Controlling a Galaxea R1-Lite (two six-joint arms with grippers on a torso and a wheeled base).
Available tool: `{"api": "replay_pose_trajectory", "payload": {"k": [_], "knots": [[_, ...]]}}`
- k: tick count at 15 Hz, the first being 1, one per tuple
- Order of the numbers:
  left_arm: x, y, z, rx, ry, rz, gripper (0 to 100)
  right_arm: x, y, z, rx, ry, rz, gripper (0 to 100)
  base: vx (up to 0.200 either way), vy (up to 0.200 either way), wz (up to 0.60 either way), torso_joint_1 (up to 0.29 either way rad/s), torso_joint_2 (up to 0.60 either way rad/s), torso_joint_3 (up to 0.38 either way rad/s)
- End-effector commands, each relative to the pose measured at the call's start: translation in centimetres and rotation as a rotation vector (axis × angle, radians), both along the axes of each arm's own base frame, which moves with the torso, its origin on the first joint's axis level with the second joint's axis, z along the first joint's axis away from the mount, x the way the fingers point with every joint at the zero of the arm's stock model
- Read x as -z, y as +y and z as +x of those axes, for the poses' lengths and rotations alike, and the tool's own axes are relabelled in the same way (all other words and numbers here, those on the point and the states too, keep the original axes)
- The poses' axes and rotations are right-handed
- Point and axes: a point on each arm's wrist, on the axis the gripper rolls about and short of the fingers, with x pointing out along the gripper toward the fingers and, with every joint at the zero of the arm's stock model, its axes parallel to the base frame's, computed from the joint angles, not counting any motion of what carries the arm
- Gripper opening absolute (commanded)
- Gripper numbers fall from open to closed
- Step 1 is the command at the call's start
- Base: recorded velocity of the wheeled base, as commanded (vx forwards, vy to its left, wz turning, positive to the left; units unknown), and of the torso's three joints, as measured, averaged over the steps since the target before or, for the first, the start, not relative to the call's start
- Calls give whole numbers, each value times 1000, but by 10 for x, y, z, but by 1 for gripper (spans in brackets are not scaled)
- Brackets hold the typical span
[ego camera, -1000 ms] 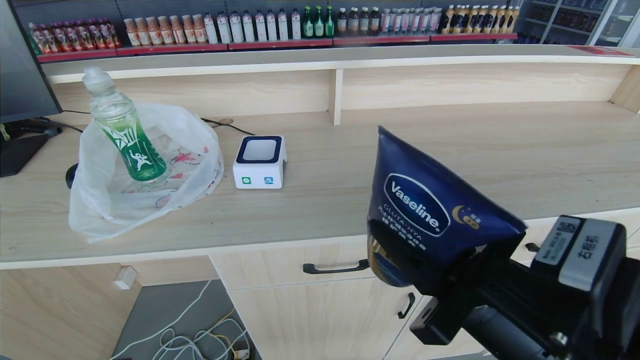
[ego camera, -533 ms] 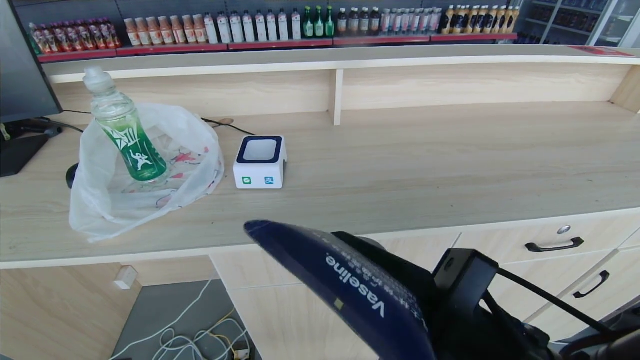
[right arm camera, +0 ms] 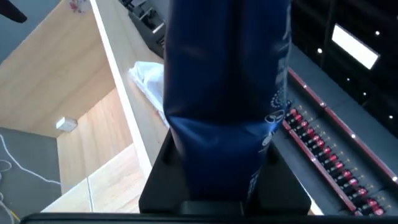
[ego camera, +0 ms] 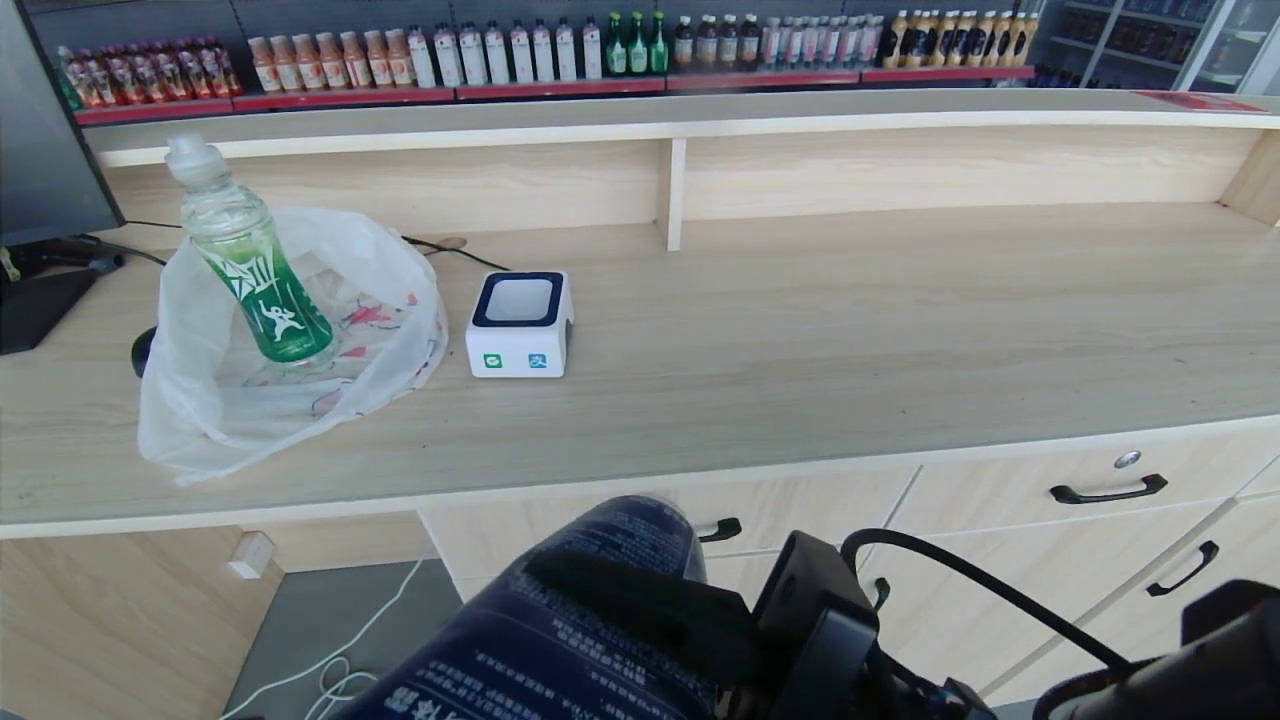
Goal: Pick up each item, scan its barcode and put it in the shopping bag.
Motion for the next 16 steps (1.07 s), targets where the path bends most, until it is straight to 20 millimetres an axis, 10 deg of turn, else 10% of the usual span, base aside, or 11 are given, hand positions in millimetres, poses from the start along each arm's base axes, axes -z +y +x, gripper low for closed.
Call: {"api": "replay_pose_trajectory", "payload": {"k": [1,16], "knots": [[0,0,0,0,2,0,100,2,-1,11,79,-111,-45,0,0,0,0,0,0,0],[0,0,0,0,0,0,100,-24,-12,-4,219,-570,-98,0,0,0,0,0,0,0]]}}
